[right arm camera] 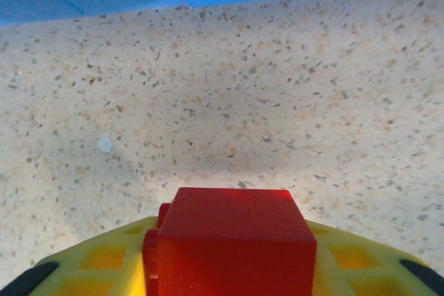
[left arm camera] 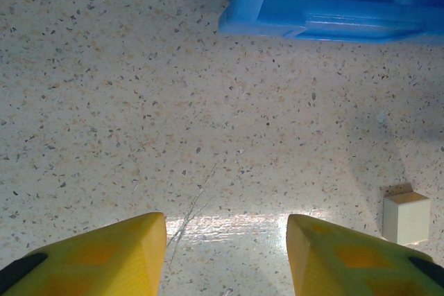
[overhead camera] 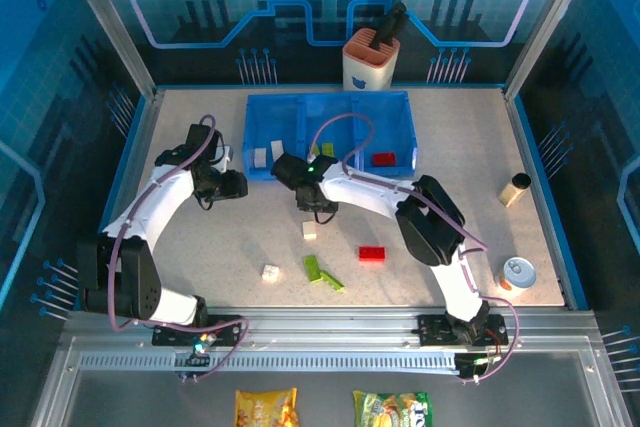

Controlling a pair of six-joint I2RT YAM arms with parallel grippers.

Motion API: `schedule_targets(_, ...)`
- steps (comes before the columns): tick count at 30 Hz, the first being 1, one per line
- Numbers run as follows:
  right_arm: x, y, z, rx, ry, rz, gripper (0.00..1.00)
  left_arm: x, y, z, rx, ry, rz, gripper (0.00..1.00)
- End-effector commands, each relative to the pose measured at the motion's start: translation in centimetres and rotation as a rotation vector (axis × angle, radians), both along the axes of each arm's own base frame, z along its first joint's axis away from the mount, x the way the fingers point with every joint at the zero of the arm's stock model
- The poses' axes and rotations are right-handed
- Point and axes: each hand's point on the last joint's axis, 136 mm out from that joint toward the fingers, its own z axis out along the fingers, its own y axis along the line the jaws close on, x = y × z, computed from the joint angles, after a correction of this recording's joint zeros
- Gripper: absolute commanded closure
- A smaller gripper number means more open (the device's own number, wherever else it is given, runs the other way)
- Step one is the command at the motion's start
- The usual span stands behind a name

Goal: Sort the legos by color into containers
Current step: Pick up the lego from the center of the table, then place the lego in the container.

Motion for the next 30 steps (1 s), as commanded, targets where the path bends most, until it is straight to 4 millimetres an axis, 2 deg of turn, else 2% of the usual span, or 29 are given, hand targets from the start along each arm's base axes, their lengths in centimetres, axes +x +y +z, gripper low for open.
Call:
schedule_targets(1, -0.2, -1.6, 1.5, -0.03, 0.005, 0.087, 0.62, -0.4, 0.1, -0.1, -0.005, 0.013, -0.008, 0.5)
schedule_targets(11, -1.2, -8.3, 3.3, -0.075, 0.076, 0.257, 0.61, -0.3, 0.2, -0.1, -0.003, 0.015, -0.006, 0.5)
schedule_targets(16, -0.2, -12.4, 4.6, -0.094, 0.083, 0.255, 0.6, -0.4, 0.1, -0.2, -0.003, 0.018, -0.009, 0.5)
schedule_targets(19, 1.2, -14.2, 5.3, -0.069, 0.077, 0.238, 0.6, -0.4, 0.1, -0.2, -0.004, 0.02, -0.01, 0.5)
schedule_targets(23, 4.1, -15.8, 6.1, -0.041, 0.058, 0.227, 0.59, -0.4, 0.1, -0.3, -0.003, 0.022, -0.01, 0.5)
schedule_targets(30, 10.3, -16.6, 6.2, 0.02, 0.039, 0.2, 0.58, -0.4, 0.3, -0.5, 0.004, 0.028, -0.01, 0.5)
